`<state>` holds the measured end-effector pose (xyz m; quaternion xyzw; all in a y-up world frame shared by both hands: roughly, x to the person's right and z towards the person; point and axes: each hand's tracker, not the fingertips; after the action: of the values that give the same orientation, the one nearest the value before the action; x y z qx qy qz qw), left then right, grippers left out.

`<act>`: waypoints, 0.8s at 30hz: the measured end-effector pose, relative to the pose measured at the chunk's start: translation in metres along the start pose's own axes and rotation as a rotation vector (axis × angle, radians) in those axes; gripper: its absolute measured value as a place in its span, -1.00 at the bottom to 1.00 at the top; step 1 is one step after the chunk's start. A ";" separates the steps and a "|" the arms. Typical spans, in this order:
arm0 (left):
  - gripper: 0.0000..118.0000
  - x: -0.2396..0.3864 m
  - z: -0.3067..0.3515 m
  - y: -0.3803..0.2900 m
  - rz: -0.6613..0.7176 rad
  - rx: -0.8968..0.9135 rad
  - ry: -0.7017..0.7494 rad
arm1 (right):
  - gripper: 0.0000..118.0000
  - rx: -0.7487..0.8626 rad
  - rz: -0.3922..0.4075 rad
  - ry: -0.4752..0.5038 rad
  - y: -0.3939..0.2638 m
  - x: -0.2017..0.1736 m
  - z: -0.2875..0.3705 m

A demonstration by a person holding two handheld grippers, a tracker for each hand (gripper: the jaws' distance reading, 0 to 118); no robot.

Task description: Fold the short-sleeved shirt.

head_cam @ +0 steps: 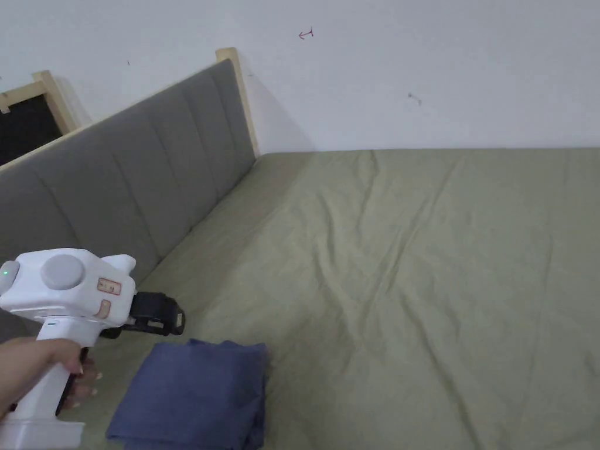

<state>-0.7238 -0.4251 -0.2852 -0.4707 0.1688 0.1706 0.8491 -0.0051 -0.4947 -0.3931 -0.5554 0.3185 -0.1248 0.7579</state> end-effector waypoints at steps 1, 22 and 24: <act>0.60 0.019 0.003 -0.011 0.011 0.036 -0.038 | -1.00 0.009 0.009 -0.004 0.000 -0.002 0.002; -1.00 0.320 0.125 -0.185 -0.182 0.993 -0.173 | -1.00 1.220 0.253 -0.401 -0.039 -0.109 0.106; -1.00 0.316 0.132 -0.190 -0.157 1.036 -0.141 | -1.00 1.234 0.261 -0.443 -0.043 -0.110 0.105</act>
<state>-0.3421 -0.3657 -0.2193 0.0118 0.1377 0.0319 0.9899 -0.0170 -0.3695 -0.2967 0.0107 0.0898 -0.0744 0.9931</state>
